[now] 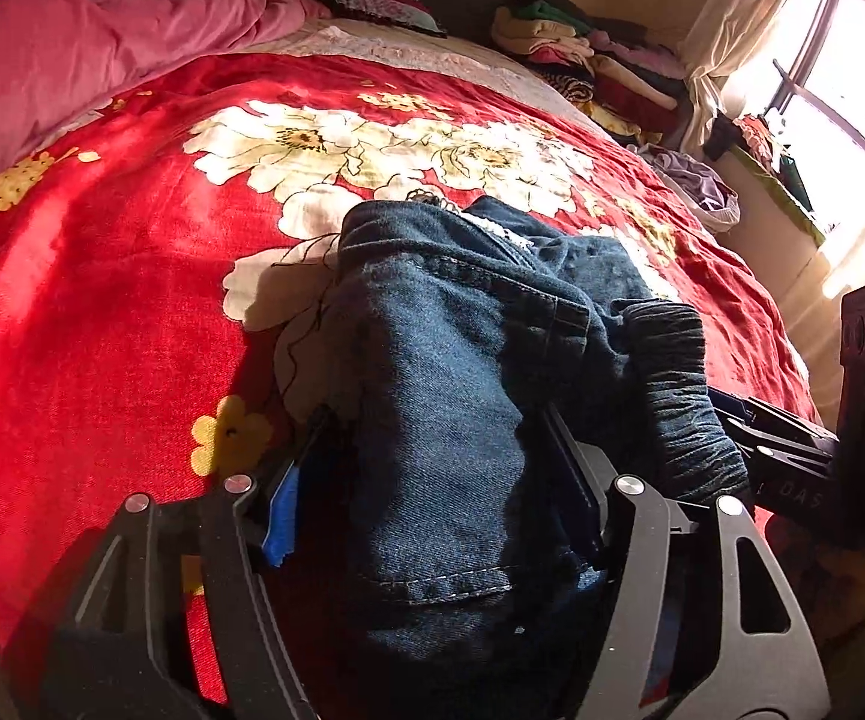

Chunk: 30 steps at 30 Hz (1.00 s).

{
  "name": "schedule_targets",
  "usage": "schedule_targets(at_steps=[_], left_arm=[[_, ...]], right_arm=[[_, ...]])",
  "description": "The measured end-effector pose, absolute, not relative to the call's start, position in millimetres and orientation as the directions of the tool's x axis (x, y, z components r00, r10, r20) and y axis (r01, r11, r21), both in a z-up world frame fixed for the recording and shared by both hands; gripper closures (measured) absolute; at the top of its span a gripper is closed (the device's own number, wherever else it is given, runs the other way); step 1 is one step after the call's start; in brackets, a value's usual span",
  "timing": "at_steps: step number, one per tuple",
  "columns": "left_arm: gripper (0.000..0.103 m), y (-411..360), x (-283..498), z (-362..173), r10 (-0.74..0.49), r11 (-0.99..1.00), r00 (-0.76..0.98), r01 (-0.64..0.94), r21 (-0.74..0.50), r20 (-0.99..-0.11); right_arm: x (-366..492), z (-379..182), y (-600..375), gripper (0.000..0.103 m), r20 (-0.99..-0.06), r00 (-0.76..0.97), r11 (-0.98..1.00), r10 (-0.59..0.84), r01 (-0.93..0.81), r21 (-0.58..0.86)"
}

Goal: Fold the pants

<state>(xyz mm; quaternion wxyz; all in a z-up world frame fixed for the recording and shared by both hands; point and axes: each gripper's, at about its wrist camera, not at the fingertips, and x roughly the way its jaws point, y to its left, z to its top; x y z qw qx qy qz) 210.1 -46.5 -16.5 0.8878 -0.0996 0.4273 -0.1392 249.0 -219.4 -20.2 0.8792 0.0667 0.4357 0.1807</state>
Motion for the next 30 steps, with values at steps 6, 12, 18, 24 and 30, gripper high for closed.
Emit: schedule_targets(at_steps=[6,12,18,24,30], left_arm=[[0.039,-44.6,208.4,-16.6,-0.335,0.94,0.599,0.163,-0.299,-0.727],[0.031,-42.2,201.5,-11.7,-0.323,0.944,0.608,0.157,-0.289,-0.725],[0.024,-37.2,189.5,0.8,-0.31,0.949,0.631,0.156,-0.276,-0.711],[0.012,-35.4,169.9,15.2,-0.288,0.956,0.661,0.161,-0.244,-0.693],[0.01,-33.6,147.2,31.4,-0.277,0.96,0.688,0.17,-0.222,-0.671]], right_arm=[[247.6,-18.4,-217.7,0.045,-0.75,0.561,0.936,0.35,-0.247,0.252],[241.8,-12.2,-220.7,0.037,-0.747,0.579,0.945,0.325,-0.235,0.229],[226.6,-0.3,-224.5,0.025,-0.725,0.614,0.949,0.311,-0.233,0.21],[205.8,14.4,-231.5,0.015,-0.695,0.648,0.95,0.311,-0.228,0.213],[180.6,33.0,-238.7,0.008,-0.654,0.695,0.954,0.3,-0.217,0.206]])
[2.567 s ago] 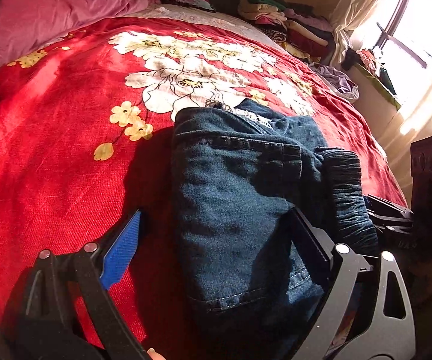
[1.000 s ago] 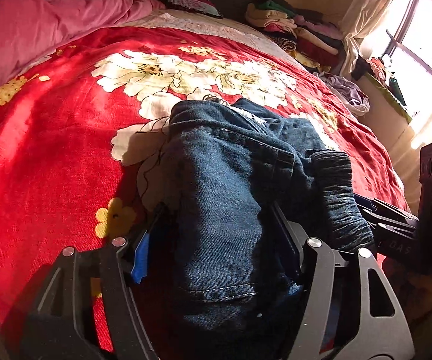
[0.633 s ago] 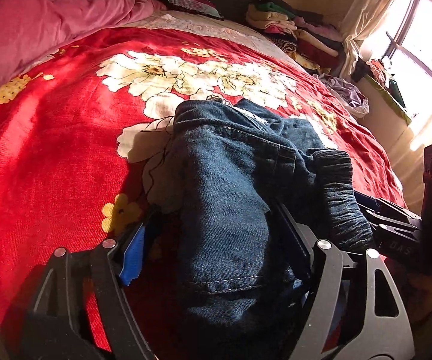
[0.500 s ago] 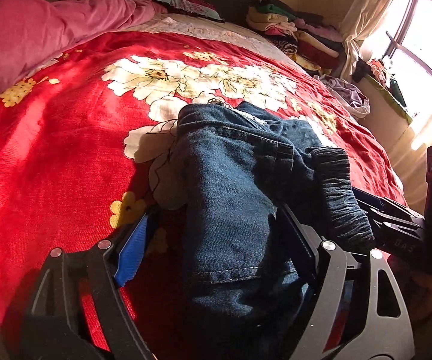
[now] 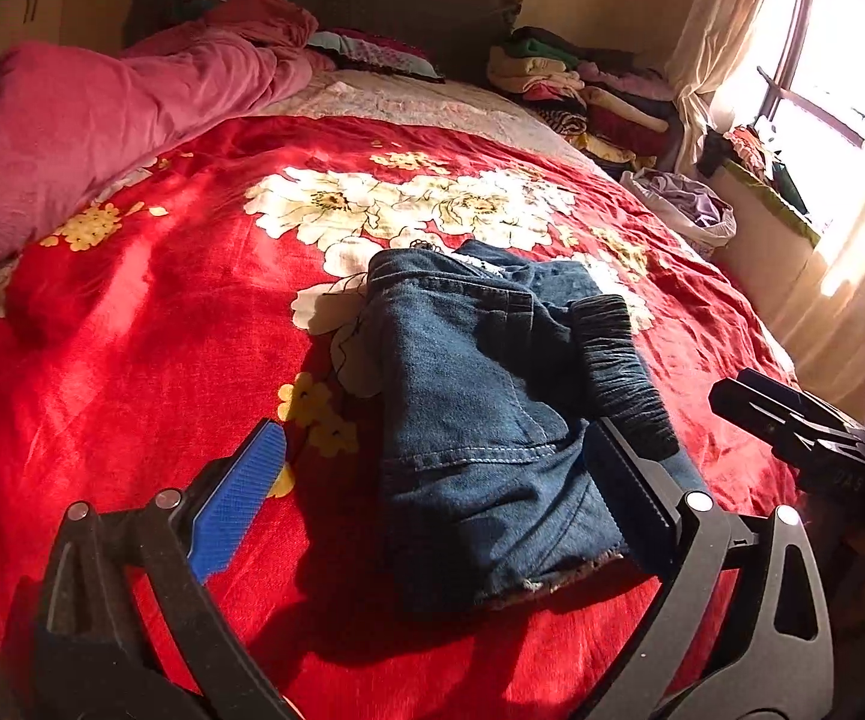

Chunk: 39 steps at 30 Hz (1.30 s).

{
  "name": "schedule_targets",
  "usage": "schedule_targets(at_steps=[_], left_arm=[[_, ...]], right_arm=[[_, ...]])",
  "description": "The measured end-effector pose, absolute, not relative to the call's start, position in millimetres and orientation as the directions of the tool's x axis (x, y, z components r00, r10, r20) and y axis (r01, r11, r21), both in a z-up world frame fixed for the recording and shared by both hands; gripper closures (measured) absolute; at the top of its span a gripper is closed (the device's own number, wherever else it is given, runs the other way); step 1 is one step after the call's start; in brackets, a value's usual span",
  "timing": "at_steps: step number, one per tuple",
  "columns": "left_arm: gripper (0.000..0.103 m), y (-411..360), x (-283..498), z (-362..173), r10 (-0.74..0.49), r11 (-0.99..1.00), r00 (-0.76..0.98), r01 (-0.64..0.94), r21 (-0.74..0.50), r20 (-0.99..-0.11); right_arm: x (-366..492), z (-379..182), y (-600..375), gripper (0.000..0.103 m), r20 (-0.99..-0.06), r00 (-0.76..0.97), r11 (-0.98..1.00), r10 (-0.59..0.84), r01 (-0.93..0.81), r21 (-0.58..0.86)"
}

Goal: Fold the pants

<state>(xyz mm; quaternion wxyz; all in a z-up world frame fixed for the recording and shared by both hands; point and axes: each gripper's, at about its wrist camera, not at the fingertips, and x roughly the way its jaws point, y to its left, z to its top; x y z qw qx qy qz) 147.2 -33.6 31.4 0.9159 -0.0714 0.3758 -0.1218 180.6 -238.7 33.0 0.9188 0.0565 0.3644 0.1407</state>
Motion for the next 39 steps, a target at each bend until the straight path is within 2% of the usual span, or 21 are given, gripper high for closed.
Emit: schedule_targets(at_steps=[10,19,39], left_arm=[[0.01,-28.2,100.5,55.4,-0.252,0.967,0.733,0.159,-0.2,-0.632],[0.01,-26.7,57.4,59.0,-0.213,0.977,0.743,0.148,-0.155,-0.634],[0.01,-32.3,29.4,23.2,-0.205,0.978,0.695,0.113,-0.177,-0.689]], right_arm=[[126.7,67.7,-234.3,0.005,-0.57,0.779,0.963,0.259,-0.254,0.091],[85.8,79.4,-230.9,0.005,-0.548,0.799,0.962,0.248,-0.271,0.041],[53.7,41.8,-227.3,0.005,-0.626,0.742,0.964,0.241,-0.255,0.07]])
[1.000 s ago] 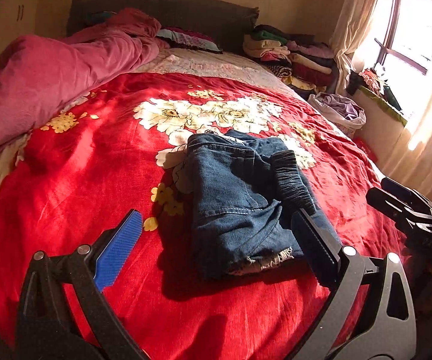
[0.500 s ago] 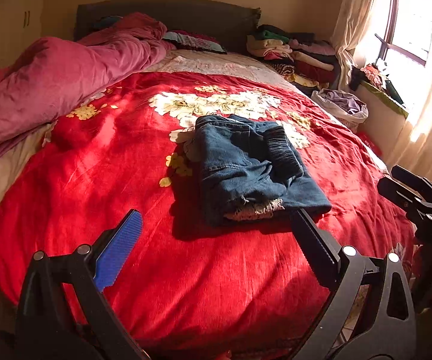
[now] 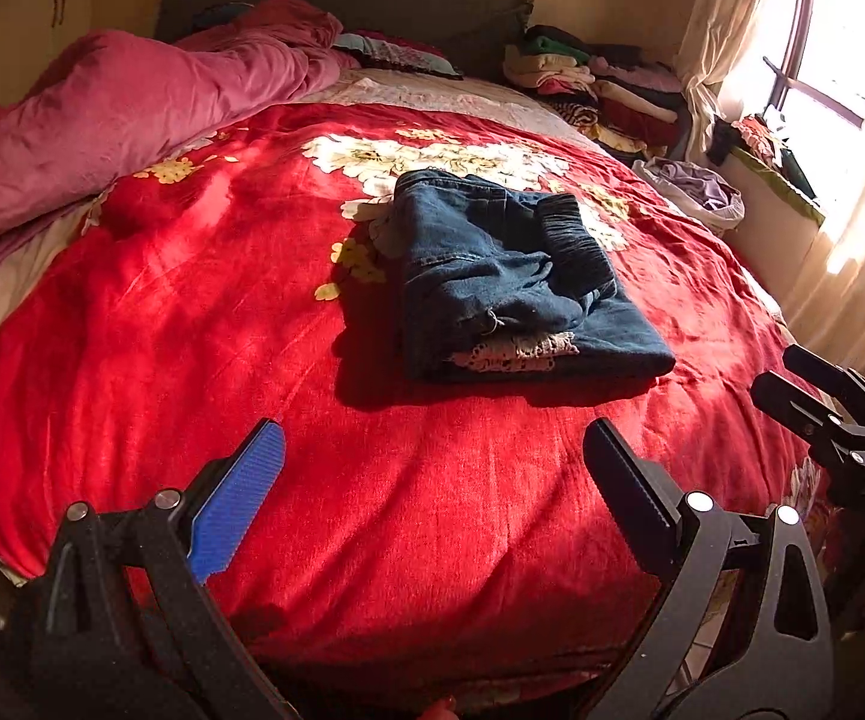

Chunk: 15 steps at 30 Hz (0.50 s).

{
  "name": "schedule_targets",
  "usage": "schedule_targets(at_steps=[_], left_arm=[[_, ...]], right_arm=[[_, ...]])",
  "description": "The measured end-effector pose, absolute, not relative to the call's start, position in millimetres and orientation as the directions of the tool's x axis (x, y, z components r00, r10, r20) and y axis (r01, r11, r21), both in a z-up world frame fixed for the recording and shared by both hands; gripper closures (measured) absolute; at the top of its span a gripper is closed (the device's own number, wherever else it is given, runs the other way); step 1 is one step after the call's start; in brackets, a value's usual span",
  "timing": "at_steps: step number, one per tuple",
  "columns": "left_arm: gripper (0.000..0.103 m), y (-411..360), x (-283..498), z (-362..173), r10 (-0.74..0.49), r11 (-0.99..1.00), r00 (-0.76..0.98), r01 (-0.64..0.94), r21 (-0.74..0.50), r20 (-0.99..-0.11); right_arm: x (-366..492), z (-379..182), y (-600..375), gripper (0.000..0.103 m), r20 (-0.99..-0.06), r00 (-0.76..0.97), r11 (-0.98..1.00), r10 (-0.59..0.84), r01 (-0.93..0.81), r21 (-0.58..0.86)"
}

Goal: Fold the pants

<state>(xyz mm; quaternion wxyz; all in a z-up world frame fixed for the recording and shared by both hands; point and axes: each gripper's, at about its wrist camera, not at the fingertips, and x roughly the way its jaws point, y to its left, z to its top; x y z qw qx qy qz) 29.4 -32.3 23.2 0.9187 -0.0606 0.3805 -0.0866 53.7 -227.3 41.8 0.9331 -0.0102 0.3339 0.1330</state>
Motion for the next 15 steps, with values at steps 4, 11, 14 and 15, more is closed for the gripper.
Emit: schedule_targets(at_steps=[4,11,14,15], left_arm=[[0.01,-33.5,29.9,19.9,-0.209,0.977,0.692,0.115,-0.18,-0.692],[0.01,-33.1,31.7,11.3,-0.202,0.978,0.699,0.108,-0.177,-0.687],[0.01,-30.1,33.1,8.6,-0.198,0.978,0.696,0.095,-0.186,-0.69],[0.01,-28.8,33.4,7.9,-0.197,0.978,0.696,0.092,-0.186,-0.691]], right_arm=[[56.0,32.7,-227.7,0.005,-0.643,0.728,0.966,0.238,-0.249,0.075],[61.1,13.5,-224.3,0.005,-0.667,0.711,0.969,0.221,-0.235,0.071],[62.2,9.2,-221.0,0.005,-0.672,0.706,0.968,0.222,-0.241,0.066],[62.8,8.3,-220.0,0.005,-0.674,0.704,0.968,0.222,-0.243,0.065]])
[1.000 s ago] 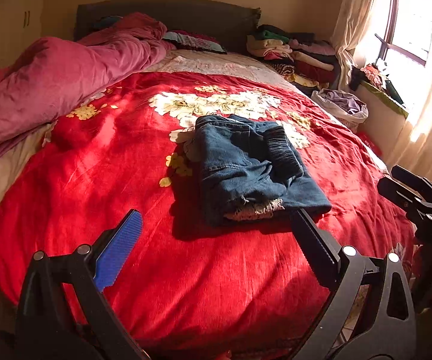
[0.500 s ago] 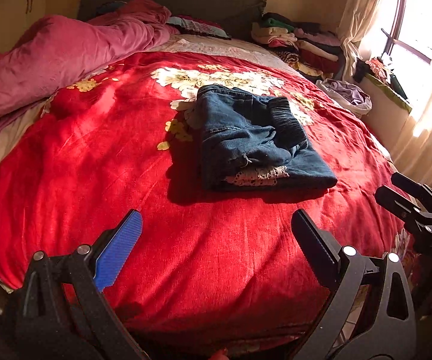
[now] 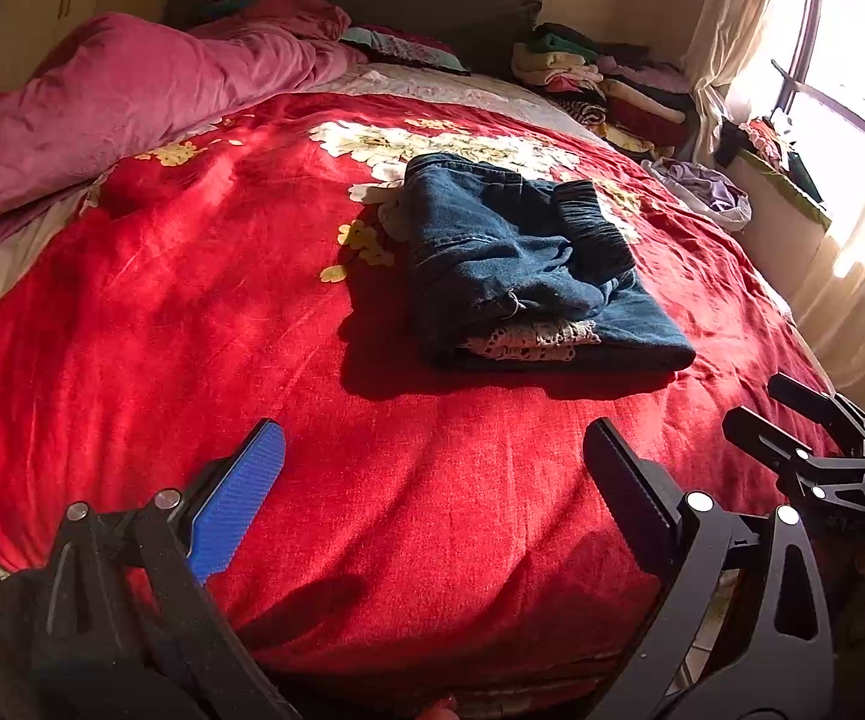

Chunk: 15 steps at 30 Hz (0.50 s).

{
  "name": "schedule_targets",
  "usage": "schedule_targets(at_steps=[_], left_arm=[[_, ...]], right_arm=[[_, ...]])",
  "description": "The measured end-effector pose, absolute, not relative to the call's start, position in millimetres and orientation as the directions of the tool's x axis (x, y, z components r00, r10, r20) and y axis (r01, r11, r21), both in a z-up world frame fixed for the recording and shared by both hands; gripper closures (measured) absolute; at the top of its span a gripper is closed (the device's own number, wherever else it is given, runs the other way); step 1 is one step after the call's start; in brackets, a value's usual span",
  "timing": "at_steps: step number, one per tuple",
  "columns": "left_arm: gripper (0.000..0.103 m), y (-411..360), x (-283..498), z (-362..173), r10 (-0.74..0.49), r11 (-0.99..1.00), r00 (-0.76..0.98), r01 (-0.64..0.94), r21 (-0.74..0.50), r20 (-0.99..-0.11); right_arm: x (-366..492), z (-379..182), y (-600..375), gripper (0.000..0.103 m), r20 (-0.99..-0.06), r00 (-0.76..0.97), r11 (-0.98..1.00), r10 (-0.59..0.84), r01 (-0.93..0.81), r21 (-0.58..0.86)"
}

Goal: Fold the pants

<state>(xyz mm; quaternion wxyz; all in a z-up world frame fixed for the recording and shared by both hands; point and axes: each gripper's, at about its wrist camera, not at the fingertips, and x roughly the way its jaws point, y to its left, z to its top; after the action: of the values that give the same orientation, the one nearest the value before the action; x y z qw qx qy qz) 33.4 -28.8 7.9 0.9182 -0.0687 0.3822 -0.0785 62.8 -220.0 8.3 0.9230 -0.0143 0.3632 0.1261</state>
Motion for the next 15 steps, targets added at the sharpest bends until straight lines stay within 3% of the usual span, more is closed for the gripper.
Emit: schedule_targets(at_steps=[15], left_arm=[[0.01,-28.4,33.3,7.0,-0.189,0.98,0.695,0.084,-0.183,-0.694]], right_arm=[[64.4,10.2,-219.4,0.005,-0.673,0.703,0.967,0.231,-0.244,0.077]])
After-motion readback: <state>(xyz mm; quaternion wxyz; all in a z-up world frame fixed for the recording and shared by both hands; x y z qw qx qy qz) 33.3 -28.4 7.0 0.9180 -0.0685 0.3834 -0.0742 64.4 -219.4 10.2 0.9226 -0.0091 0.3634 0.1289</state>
